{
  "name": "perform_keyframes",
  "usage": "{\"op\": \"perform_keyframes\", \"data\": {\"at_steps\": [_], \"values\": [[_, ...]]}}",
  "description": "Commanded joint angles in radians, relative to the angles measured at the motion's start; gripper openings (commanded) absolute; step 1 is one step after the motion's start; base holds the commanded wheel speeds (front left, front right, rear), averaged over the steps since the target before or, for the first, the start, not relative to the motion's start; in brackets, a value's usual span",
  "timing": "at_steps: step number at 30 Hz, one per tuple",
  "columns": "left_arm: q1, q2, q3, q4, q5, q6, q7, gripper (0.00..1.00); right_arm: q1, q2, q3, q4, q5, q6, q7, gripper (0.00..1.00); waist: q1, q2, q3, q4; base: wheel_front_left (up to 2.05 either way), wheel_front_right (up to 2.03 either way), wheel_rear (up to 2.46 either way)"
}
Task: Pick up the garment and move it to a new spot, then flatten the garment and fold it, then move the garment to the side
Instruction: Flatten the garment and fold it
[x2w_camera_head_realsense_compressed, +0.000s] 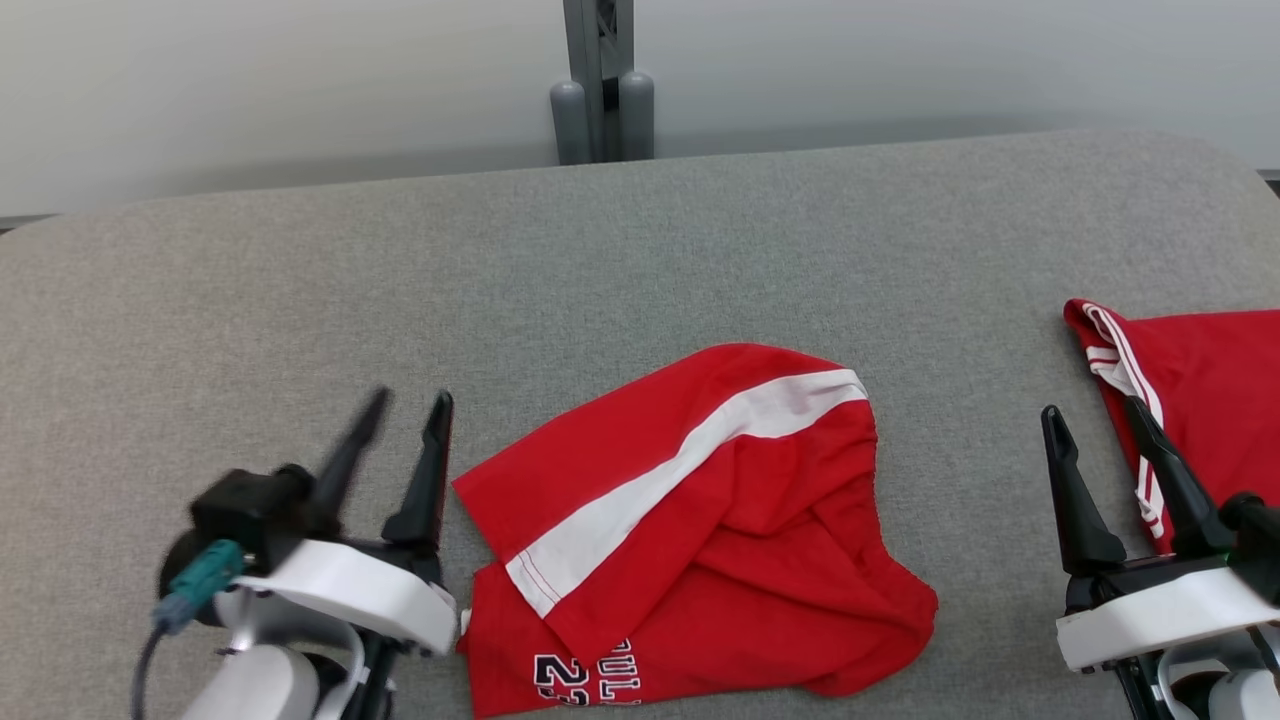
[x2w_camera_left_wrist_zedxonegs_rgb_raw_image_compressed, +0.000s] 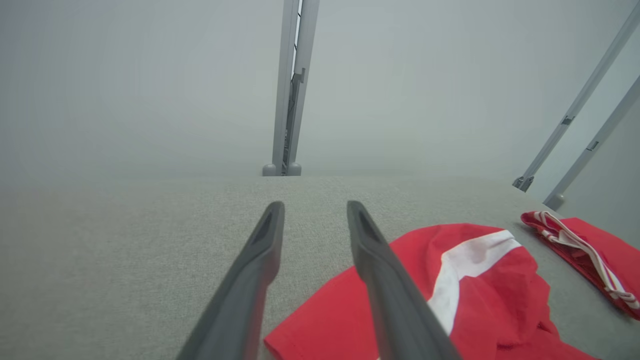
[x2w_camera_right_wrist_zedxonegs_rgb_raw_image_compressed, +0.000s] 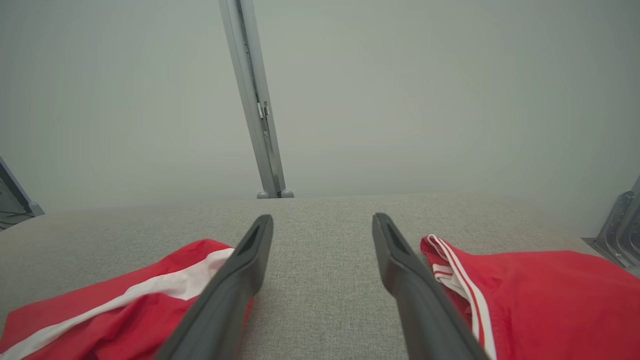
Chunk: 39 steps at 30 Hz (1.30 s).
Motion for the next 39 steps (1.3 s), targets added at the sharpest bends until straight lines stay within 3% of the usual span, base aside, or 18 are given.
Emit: {"op": "perform_keyframes", "data": {"at_steps": [1, 9, 17, 39], "values": [[-0.021, 0.017, 0.025, -0.023, 0.022, 0.022, -0.033, 1.0, 0.01, -0.002, -0.008, -0.002, -0.005, 0.0, 0.0, 1.0, 0.0, 0.0, -0.016, 0.007, 0.0, 0.0, 0.0], [0.031, 0.079, 0.11, -0.125, 0.085, 0.097, -0.121, 1.0, 0.039, -0.002, -0.014, -0.023, -0.017, 0.0, 0.022, 1.0, 0.0, 0.0, -0.061, 0.018, 0.0, 0.0, 0.0], [0.125, 0.119, 0.096, -0.132, 0.091, 0.095, -0.109, 1.0, 0.078, 0.0, -0.026, -0.032, -0.031, 0.0, 0.036, 1.0, 0.0, 0.0, -0.099, 0.016, 0.0, 0.0, 0.0], [0.176, 0.123, 0.08, -0.122, 0.065, 0.109, -0.088, 1.0, 0.123, 0.018, -0.041, -0.071, -0.043, 0.0, 0.075, 1.0, 0.0, 0.0, -0.128, 0.011, 0.0, 0.0, 0.0]]}}
